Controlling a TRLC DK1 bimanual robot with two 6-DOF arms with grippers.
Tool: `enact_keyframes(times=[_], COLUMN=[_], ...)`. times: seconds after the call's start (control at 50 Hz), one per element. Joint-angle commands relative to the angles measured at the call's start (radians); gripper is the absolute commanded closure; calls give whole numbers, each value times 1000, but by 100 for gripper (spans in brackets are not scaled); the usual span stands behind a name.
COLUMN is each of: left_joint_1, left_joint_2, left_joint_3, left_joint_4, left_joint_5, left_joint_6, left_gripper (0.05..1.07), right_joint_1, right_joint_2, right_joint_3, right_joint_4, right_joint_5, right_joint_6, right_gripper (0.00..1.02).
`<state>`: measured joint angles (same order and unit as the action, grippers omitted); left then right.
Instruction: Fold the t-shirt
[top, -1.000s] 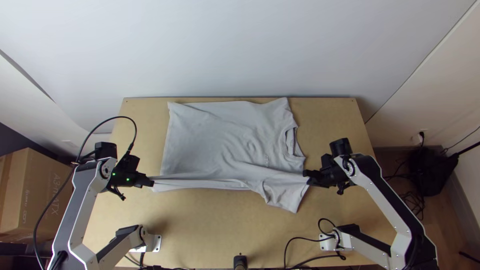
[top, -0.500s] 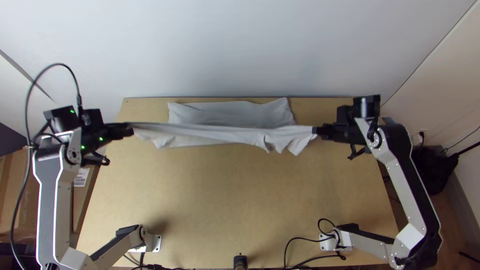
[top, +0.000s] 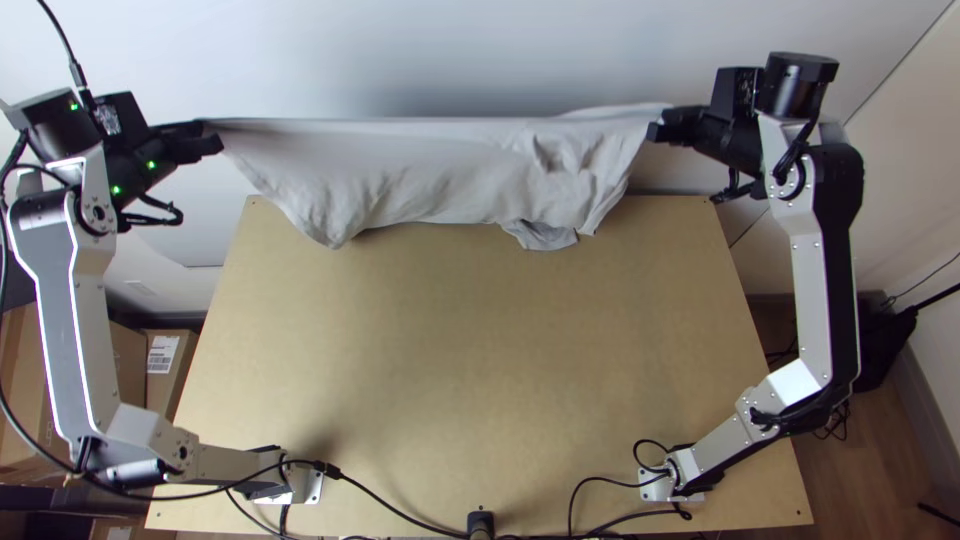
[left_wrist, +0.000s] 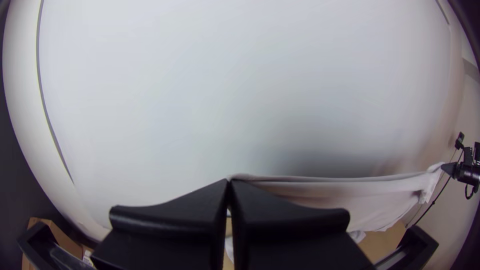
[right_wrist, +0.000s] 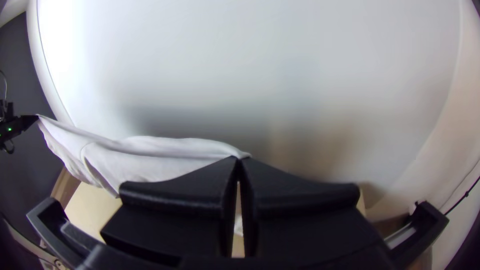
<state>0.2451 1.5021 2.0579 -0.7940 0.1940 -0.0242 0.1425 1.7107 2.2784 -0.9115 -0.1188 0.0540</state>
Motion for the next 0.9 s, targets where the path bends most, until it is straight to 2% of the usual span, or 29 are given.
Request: enact_keyframes(times=[0.0,0.14,0.3,0.6,0.76,0.88], left_joint_1=[3,-6,-1,49,49,42], left_joint_2=[56,43,-75,-361,-563,-707], left_joint_3=[134,194,188,160,110,33], left_joint_4=[36,96,124,121,110,88], left_joint_5=[-56,-64,-79,-80,-103,-102], left_joint_6=[-43,-77,-120,-172,-181,-178], left_gripper=[105,105,105,105,105,105], right_joint_1=[-20,-15,-20,-29,-14,-12], right_joint_2=[6,-63,-191,-510,-732,-841], right_joint_3=[47,26,20,-66,-142,-148], right_joint_4=[128,304,367,352,290,221], right_joint_5=[59,73,79,85,82,57], right_joint_6=[-46,-31,46,124,153,204], right_gripper=[100,100,100,100,100,100])
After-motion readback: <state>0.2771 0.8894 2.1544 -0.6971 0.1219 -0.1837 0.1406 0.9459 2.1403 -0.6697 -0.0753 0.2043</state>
